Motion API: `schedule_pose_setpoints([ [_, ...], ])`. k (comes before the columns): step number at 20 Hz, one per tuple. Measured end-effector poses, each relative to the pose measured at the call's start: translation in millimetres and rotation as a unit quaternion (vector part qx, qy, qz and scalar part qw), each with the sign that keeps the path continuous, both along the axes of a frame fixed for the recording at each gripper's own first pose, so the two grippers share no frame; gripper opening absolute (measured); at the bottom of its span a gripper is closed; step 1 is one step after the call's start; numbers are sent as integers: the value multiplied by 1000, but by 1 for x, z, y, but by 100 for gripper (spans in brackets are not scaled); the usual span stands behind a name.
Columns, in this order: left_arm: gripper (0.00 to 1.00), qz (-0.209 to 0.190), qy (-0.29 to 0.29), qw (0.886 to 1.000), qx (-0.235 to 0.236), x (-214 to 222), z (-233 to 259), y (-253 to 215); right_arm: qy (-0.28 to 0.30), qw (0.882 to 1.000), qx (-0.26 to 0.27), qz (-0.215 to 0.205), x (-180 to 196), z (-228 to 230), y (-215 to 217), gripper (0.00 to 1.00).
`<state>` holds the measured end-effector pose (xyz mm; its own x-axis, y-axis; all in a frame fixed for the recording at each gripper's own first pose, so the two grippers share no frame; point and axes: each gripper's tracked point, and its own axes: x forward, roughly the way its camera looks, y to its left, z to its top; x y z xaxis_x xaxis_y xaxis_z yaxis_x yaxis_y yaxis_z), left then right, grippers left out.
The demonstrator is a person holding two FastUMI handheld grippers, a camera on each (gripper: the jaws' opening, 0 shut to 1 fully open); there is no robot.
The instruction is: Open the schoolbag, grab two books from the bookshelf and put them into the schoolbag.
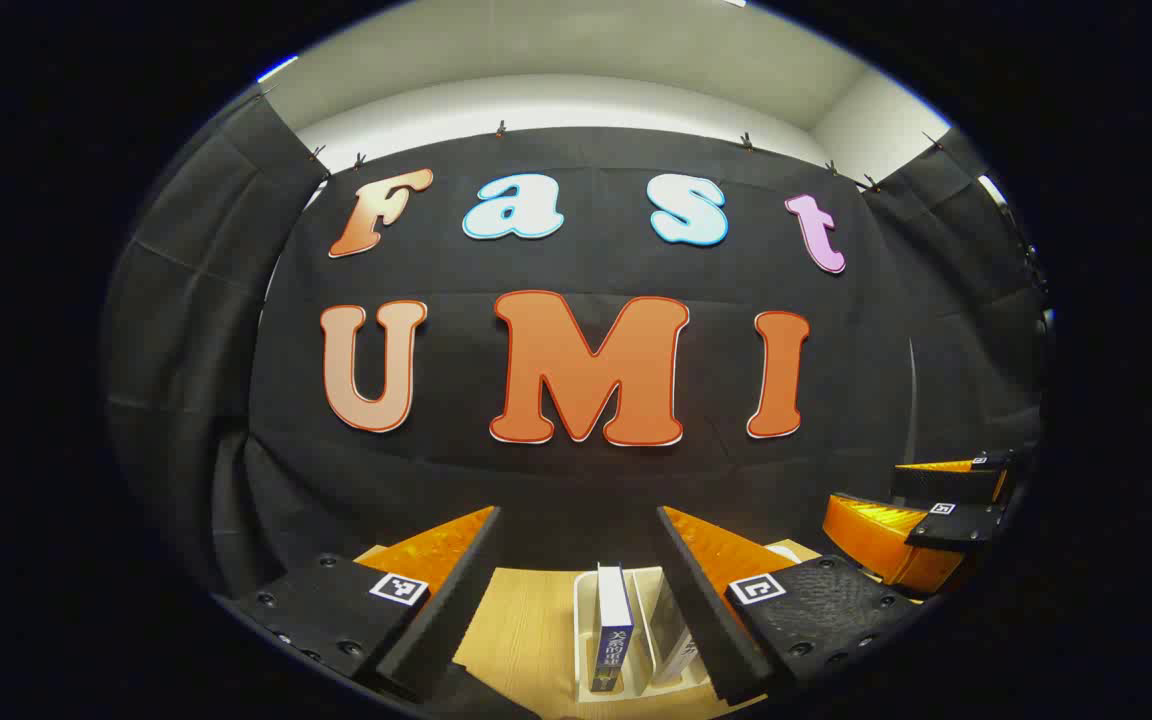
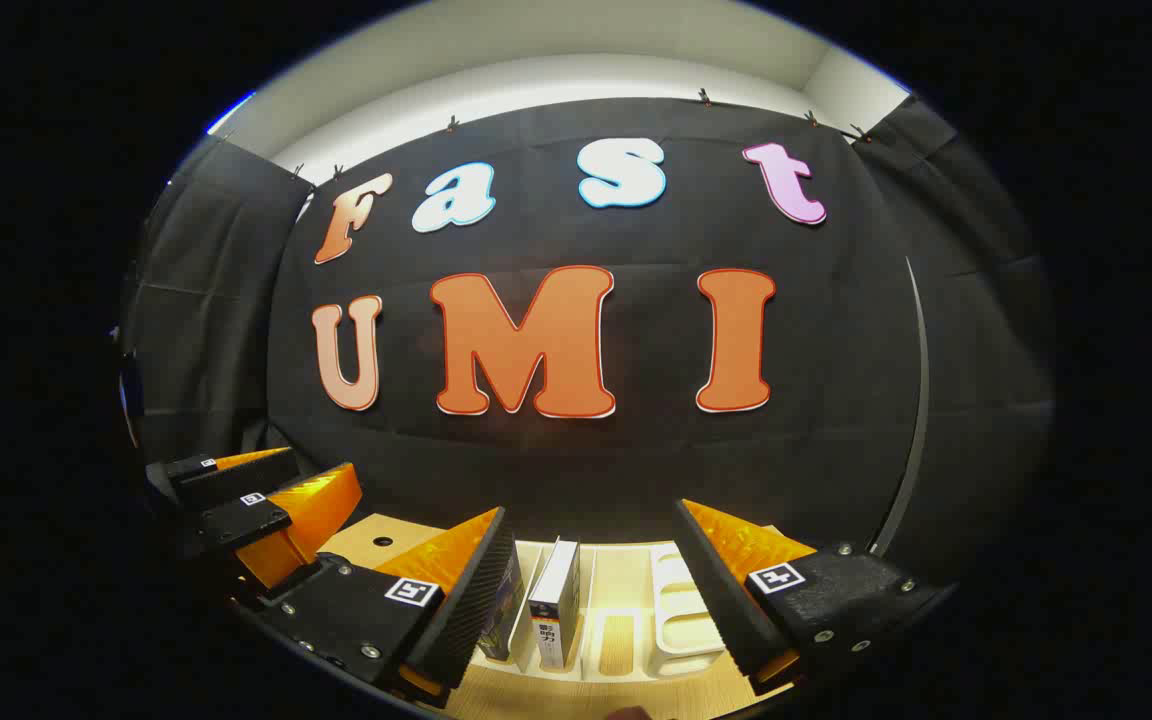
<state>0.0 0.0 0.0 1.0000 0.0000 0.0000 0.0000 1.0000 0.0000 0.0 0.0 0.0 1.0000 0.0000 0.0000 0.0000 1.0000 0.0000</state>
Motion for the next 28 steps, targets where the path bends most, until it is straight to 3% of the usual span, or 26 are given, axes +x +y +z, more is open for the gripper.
schedule_pose_setpoints([
  [10,94,16,-6,1000,7,-1,2,7,-40,999,-25,24,-10,15,12,96],
  [13,95,18,-6,1000,11,-2,2,8,-33,999,-32,24,-10,10,13,100],
  [28,94,8,-18,999,32,-4,7,8,-6,999,-33,6,-10,-1,0,97],
])
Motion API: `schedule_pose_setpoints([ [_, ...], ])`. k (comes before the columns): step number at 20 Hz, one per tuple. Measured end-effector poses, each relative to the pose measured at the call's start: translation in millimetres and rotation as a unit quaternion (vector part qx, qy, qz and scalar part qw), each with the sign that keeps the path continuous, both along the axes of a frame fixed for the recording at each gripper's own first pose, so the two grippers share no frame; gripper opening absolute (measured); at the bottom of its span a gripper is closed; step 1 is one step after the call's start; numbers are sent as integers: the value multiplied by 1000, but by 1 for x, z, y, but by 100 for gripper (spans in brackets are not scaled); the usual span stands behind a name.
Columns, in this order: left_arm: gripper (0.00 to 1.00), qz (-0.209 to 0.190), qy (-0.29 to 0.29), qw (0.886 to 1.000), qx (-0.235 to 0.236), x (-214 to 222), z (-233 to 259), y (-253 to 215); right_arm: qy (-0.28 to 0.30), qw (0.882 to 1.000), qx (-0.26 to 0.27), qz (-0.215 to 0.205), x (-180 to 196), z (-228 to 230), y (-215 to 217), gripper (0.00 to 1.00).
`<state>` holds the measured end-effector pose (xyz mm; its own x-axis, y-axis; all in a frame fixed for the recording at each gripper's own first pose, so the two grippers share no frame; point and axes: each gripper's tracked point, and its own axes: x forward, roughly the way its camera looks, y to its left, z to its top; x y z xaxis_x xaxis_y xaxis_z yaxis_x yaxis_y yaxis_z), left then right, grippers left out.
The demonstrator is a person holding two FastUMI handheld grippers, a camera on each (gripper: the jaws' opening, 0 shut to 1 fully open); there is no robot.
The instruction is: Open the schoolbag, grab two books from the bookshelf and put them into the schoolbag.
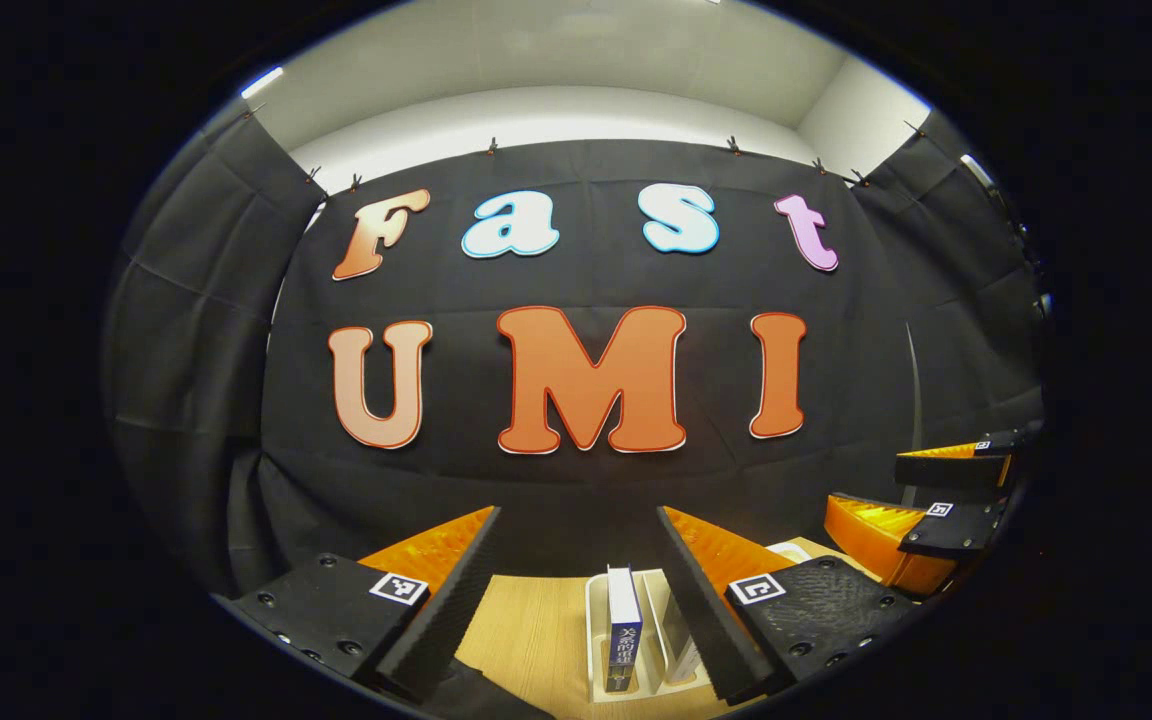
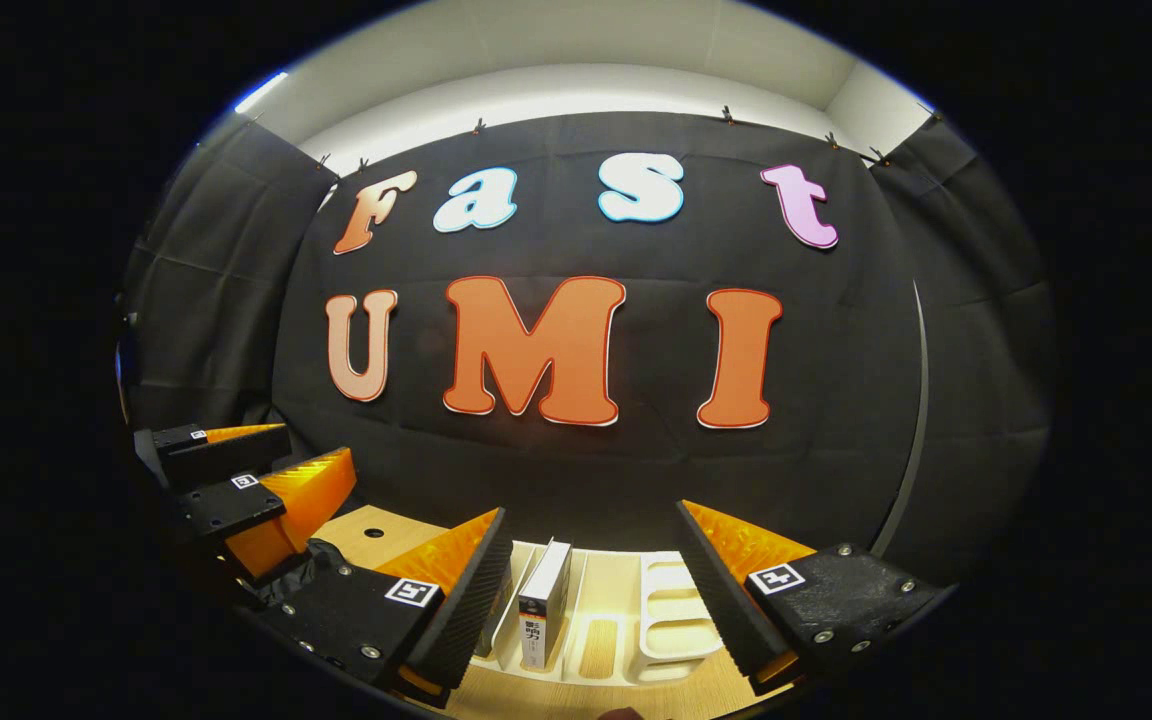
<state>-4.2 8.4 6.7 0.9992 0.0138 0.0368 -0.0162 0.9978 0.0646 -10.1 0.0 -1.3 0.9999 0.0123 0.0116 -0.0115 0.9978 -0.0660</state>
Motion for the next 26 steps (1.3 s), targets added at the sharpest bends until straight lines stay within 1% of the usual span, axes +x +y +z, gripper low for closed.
schedule_pose_setpoints([
  [2,95,-1,-3,1000,1,1,0,0,2,1000,0,-1,-1,-1,-1,96],
  [7,94,2,3,1000,6,0,-3,2,-1,1000,-7,-2,-4,0,-6,96],
  [10,93,1,8,1000,23,-3,-5,5,4,1000,0,-4,-5,-2,-12,97],
  [12,94,-3,10,1000,26,-4,-7,5,8,1000,3,-8,-6,-4,-17,96],
  [15,93,1,8,999,36,-5,-6,7,12,1000,8,-11,-5,-6,-22,96],
  [16,94,2,8,999,42,-6,-7,8,14,1000,7,-11,-7,-7,-23,96],
  [17,93,4,11,999,48,-7,-9,9,13,1000,5,-10,-7,-8,-23,96],
  [21,93,11,31,997,71,-22,-26,10,22,1000,5,-7,-5,-15,-29,96],
  [23,93,17,39,995,93,-26,-34,14,26,1000,7,-6,-1,-20,-35,96],
  [25,93,23,50,992,118,-23,-52,17,32,999,6,-1,4,-24,-35,96],
  [26,95,24,55,990,130,-23,-58,18,37,999,6,3,5,-28,-36,96],
])
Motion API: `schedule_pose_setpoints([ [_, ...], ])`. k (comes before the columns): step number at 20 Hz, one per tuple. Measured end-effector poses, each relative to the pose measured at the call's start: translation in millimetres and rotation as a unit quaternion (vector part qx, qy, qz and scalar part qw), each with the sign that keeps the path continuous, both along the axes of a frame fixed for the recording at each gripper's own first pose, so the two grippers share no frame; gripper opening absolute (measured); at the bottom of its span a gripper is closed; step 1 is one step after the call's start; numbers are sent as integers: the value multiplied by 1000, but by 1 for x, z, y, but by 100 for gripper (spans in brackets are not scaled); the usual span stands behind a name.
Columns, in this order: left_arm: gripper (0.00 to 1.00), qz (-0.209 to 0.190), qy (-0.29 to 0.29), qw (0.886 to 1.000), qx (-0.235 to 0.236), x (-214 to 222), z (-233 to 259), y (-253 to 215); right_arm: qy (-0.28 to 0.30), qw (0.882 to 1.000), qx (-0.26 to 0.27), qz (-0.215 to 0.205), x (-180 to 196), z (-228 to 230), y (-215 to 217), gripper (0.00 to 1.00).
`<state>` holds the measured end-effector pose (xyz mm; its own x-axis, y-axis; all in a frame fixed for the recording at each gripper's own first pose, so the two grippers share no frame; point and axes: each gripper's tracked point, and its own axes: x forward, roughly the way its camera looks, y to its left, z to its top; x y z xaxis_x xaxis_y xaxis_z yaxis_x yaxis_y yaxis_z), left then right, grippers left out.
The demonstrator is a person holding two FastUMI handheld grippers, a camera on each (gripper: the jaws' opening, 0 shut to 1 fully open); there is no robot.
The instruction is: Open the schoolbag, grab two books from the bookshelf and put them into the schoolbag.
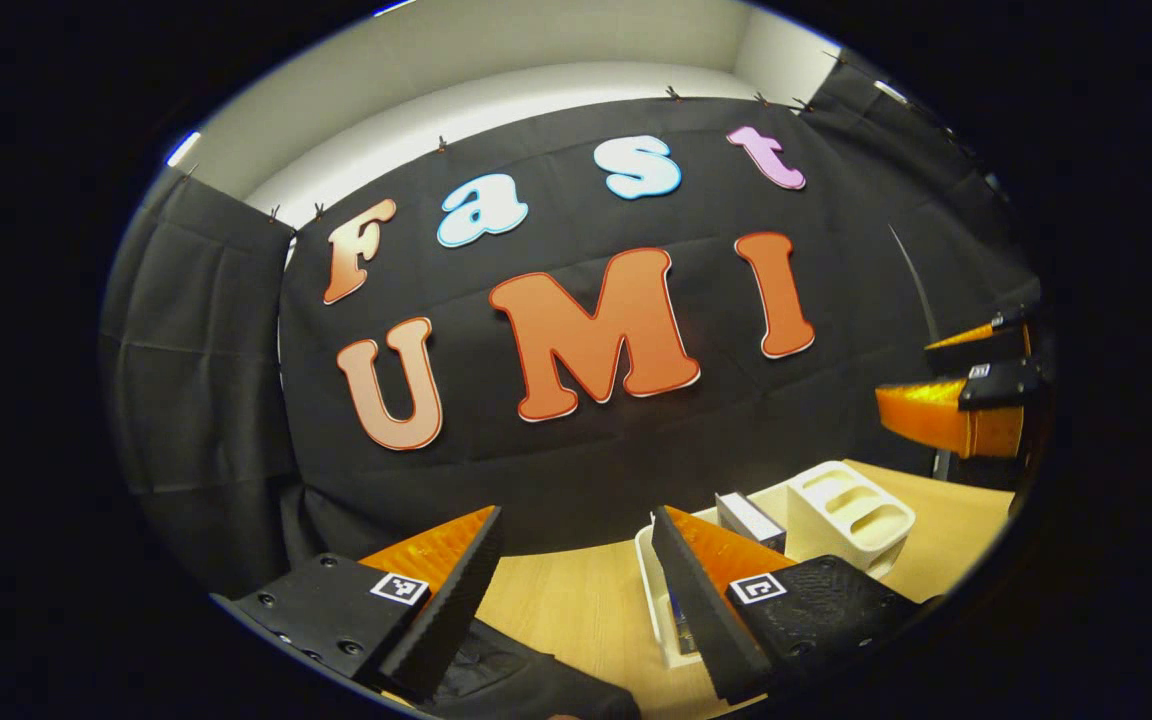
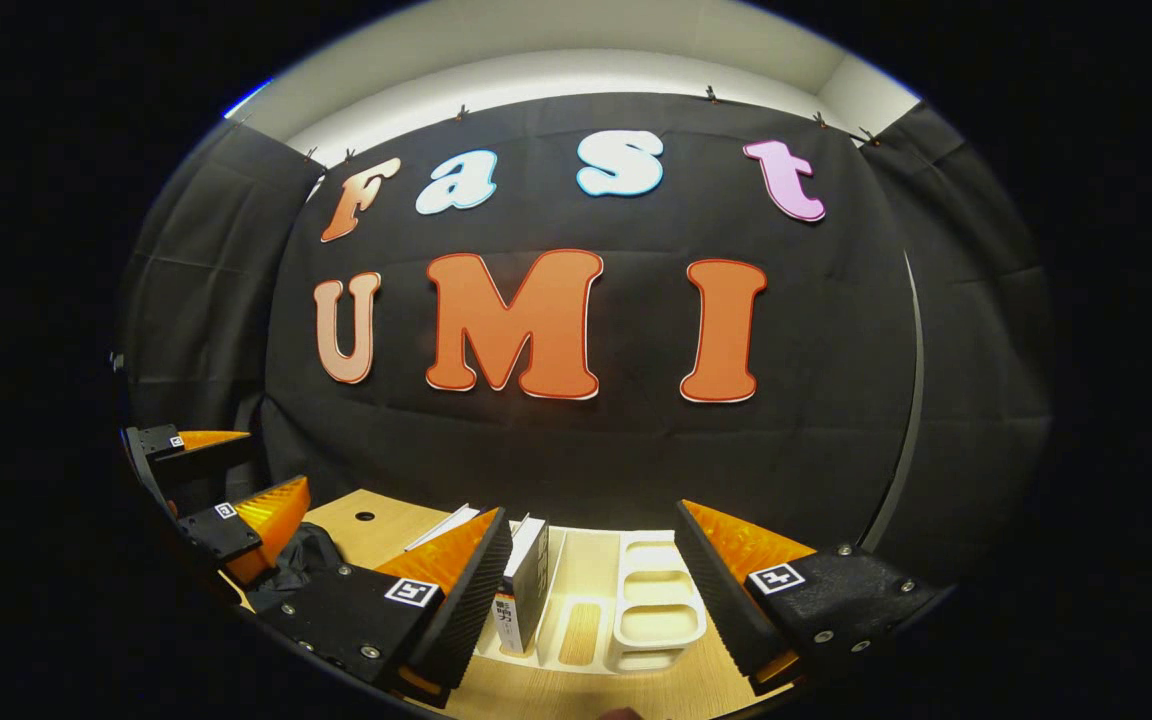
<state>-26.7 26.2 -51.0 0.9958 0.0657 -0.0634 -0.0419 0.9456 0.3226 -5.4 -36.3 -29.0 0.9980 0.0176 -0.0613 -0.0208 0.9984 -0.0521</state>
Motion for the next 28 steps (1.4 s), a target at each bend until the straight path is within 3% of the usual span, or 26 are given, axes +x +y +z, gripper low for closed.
schedule_pose_setpoints([
  [3,94,6,22,998,61,-13,-25,7,12,1000,0,14,4,-11,1,96],
  [5,100,4,44,994,96,-19,-47,7,20,1000,-1,24,6,-19,1,96],
  [6,96,5,57,992,112,-23,-60,8,23,999,-3,27,7,-23,0,96],
  [10,95,19,114,979,165,-42,-112,25,37,999,-5,37,12,-37,-5,97],
  [16,96,31,210,946,245,-77,-193,53,50,998,-9,37,14,-49,-14,97],
  [22,98,18,298,916,270,-116,-256,60,57,998,-15,37,14,-55,-17,97],
  [28,97,32,339,891,301,-130,-286,80,58,998,-15,26,14,-58,-24,97],
])
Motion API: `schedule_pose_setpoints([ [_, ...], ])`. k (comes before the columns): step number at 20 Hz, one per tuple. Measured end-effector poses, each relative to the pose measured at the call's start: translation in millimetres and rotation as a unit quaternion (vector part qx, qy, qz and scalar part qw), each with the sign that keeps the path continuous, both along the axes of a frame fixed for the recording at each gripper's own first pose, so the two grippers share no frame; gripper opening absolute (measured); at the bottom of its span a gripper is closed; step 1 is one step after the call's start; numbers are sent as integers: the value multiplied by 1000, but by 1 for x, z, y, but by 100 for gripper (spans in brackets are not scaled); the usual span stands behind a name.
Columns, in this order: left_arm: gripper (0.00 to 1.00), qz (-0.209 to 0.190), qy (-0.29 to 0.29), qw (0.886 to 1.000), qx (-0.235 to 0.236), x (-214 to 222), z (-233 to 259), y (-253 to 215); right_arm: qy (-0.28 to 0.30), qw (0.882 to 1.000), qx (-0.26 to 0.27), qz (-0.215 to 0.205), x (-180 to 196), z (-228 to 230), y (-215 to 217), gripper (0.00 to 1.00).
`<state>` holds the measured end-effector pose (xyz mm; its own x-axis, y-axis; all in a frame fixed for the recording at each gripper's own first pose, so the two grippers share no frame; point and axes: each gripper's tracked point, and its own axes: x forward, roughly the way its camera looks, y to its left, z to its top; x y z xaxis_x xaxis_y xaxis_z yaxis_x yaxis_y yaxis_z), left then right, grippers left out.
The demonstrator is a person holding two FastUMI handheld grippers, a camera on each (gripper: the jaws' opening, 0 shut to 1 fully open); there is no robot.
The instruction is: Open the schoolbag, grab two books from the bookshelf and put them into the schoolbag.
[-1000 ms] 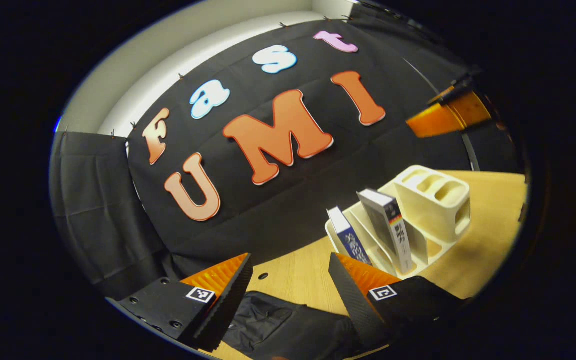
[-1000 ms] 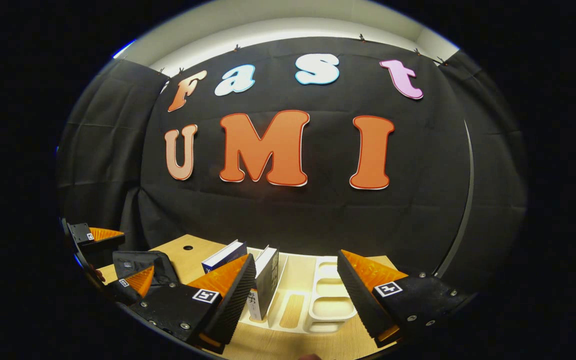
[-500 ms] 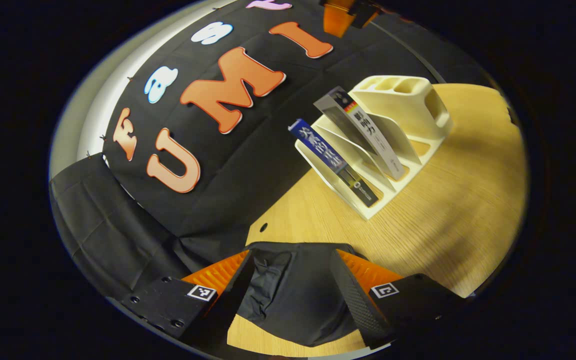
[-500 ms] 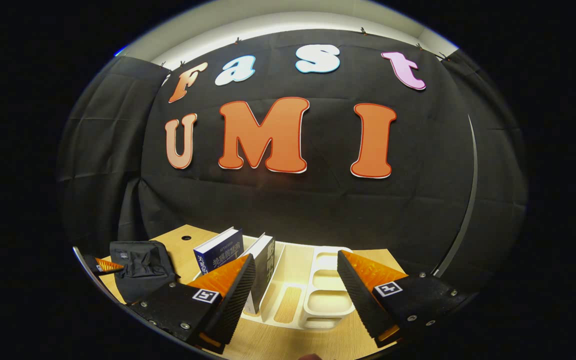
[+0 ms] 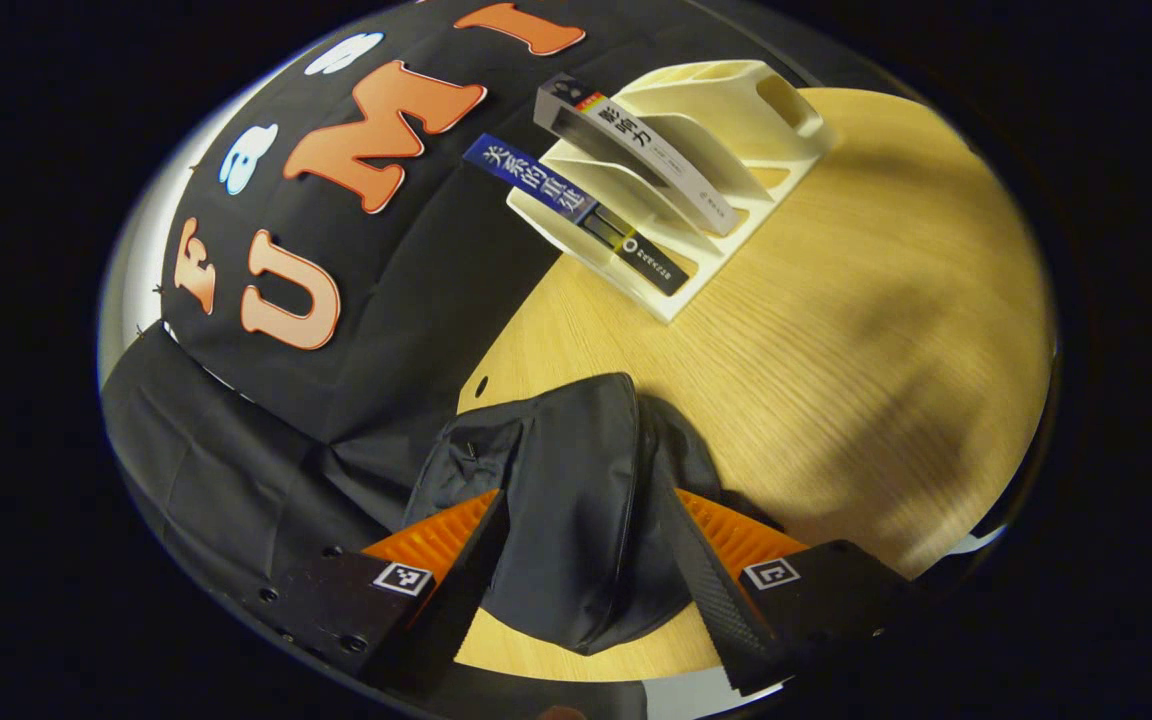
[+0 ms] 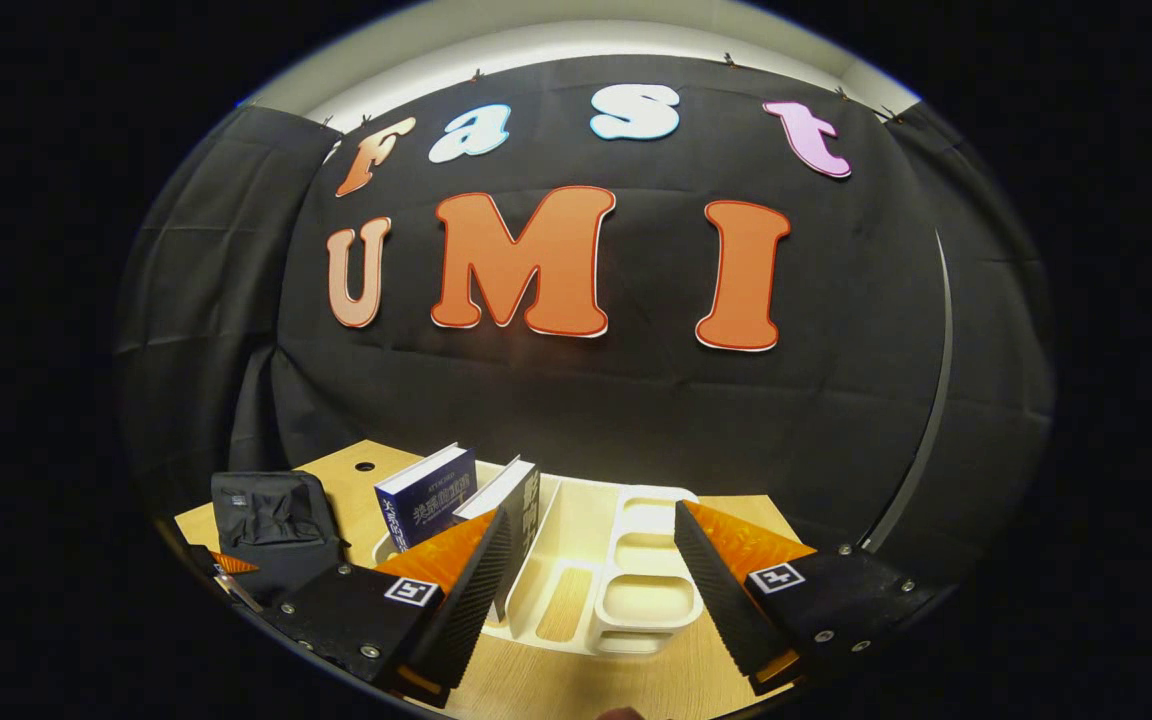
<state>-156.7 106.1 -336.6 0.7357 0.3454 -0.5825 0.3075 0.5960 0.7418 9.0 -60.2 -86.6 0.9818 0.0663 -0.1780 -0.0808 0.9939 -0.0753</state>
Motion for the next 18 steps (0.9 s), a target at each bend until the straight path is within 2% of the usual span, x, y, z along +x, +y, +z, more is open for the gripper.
schedule_pose_setpoints([
  [4,96,7,3,1000,15,5,-3,2,-3,1000,-1,-9,-3,2,-11,97],
  [11,93,46,4,997,57,22,5,27,-13,1000,2,-8,-4,8,-27,97],
  [15,74,53,19,997,57,35,4,37,-14,1000,-2,-3,-5,8,-40,97],
  [17,59,47,35,997,49,39,9,37,-18,1000,-13,4,-6,12,-44,97],
  [18,48,48,41,997,43,39,13,38,-19,1000,-15,8,-6,13,-45,97],
])
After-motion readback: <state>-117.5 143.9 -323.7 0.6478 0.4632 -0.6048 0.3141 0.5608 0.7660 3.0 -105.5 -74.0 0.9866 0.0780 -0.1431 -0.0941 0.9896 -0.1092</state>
